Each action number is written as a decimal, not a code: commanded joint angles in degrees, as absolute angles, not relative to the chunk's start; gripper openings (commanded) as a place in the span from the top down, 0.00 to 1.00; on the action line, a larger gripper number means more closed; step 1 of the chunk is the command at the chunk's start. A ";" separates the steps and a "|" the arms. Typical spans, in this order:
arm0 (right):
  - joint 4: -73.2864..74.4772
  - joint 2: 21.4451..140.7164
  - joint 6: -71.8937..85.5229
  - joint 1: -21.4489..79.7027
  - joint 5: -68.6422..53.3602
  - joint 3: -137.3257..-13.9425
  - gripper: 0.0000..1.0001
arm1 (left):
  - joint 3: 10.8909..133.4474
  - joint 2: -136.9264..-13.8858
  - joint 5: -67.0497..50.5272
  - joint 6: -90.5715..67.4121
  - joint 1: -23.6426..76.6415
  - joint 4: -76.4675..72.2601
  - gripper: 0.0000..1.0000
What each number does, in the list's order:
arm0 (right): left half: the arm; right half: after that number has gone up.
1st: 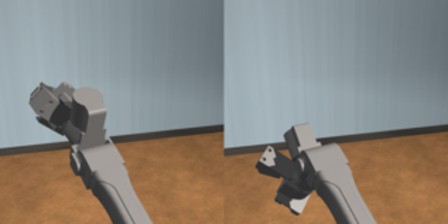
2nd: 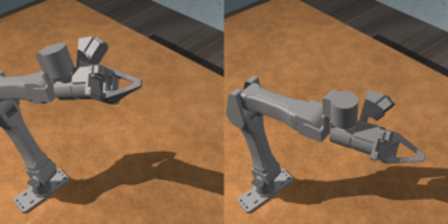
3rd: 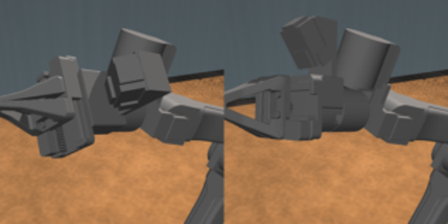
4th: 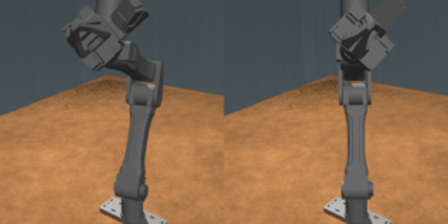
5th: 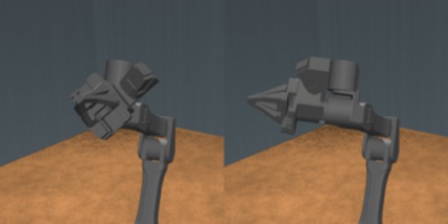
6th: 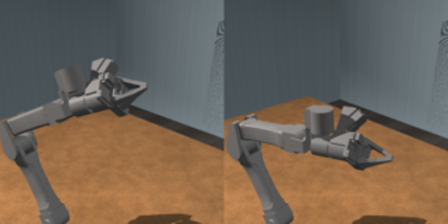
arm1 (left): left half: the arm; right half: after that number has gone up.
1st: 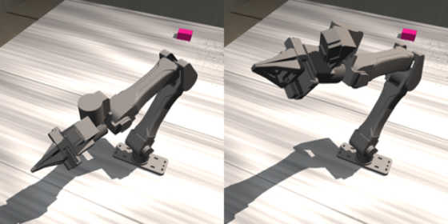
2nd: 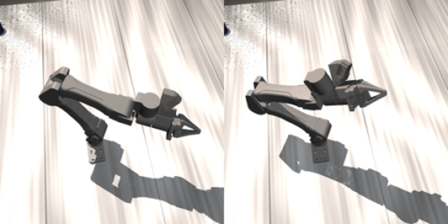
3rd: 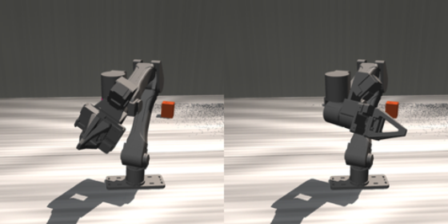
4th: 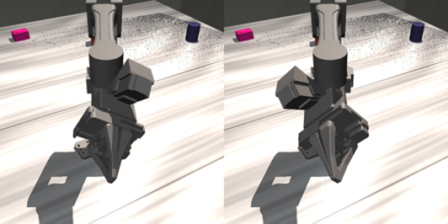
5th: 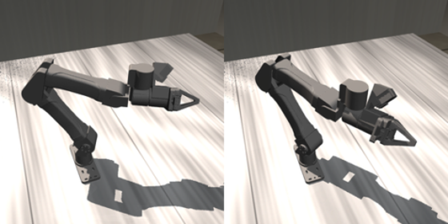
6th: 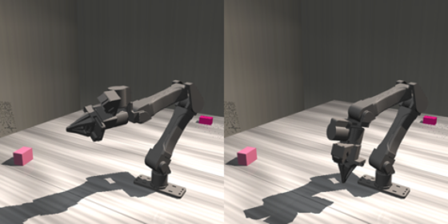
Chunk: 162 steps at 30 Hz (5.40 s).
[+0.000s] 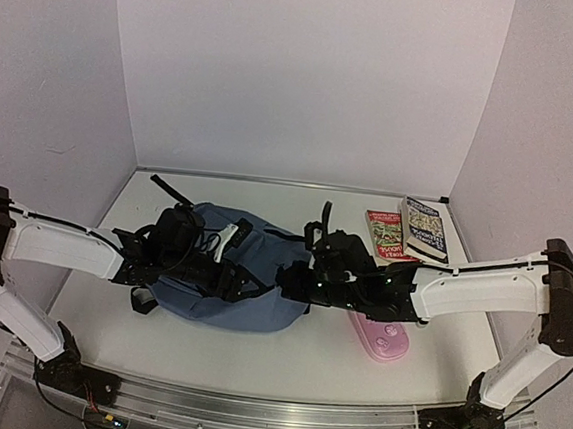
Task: Pack the student bag
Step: Unzip the student bag at the center of the board.
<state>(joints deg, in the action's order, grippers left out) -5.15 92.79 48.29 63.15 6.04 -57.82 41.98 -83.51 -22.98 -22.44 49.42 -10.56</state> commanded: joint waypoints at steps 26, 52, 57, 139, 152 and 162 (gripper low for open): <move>-9.23 92.73 47.72 62.11 6.23 -57.84 1.00 | 49.16 -89.45 -21.62 -22.94 53.26 -9.63 0.74; -5.12 90.86 46.49 59.04 12.44 -57.07 1.00 | 45.63 -86.85 -19.94 -24.51 53.70 -6.12 1.00; -4.79 89.44 46.21 57.66 12.42 -56.15 1.00 | 44.21 -85.34 -20.06 -25.14 53.76 -4.48 1.00; -12.04 88.86 49.14 53.73 7.95 -46.27 1.00 | 61.19 -99.59 -13.02 -27.51 62.35 5.23 1.00; -10.02 89.15 48.60 51.32 8.65 -46.76 1.00 | 55.33 -95.15 -15.61 -28.43 64.23 8.21 1.00; -9.60 93.63 45.88 50.16 8.42 -51.12 1.00 | 51.54 -92.53 -18.27 -29.07 65.57 8.24 1.00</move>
